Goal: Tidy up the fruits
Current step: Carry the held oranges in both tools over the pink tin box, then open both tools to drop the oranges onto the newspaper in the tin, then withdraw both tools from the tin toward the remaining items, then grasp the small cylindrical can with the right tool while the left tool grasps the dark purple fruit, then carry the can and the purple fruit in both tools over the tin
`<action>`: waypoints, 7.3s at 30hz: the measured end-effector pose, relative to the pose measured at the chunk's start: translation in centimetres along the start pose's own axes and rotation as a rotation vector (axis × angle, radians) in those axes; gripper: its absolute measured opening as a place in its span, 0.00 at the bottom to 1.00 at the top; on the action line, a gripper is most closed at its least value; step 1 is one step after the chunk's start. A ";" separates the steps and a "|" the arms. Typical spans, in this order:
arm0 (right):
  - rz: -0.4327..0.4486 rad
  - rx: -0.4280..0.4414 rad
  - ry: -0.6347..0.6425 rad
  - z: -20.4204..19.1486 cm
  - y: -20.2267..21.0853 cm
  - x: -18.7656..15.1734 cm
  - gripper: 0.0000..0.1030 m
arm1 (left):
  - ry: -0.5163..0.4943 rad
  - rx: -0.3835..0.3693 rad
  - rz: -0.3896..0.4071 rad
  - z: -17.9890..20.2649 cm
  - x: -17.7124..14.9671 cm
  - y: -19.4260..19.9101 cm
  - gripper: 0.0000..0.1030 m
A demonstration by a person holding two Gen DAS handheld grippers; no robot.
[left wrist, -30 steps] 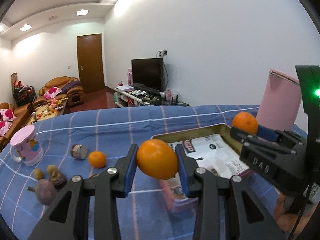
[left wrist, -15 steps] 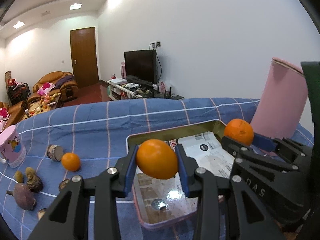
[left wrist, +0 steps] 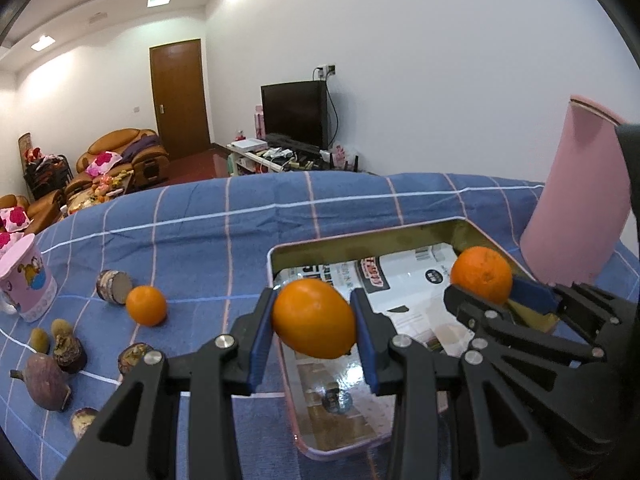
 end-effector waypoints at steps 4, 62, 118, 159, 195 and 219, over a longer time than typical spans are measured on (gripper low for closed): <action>-0.018 0.017 -0.011 0.0 -0.5 -0.3 0.48 | -0.002 0.005 -0.005 -0.1 -0.1 -0.2 0.38; 0.236 0.016 -0.216 -0.3 4.9 -0.8 0.88 | 0.106 0.182 0.121 -10.4 -2.3 5.9 1.00; -0.182 0.343 0.251 -25.1 0.0 -7.2 0.38 | 0.141 0.127 -0.168 -24.6 -6.9 3.2 0.78; 0.220 0.053 0.124 -14.7 4.4 0.8 0.38 | 0.189 0.170 0.166 -20.5 -3.0 7.5 0.50; 0.173 -0.074 0.005 0.5 2.4 2.1 0.38 | 0.024 0.021 0.149 -2.9 0.0 2.9 0.50; 0.063 -0.075 0.020 3.2 -1.3 1.4 0.39 | -0.017 0.015 0.018 1.2 0.8 -1.3 0.50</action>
Point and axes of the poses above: each gripper's, at about its wrist camera, not at the fingertips, and y roughly against the way its jaws point, z to its right, x to its top, the point moved 9 cm from there along -y, roughly the way its jaws point, and after that the axes turned 2 degrees about -x, right-handed, at the moved point
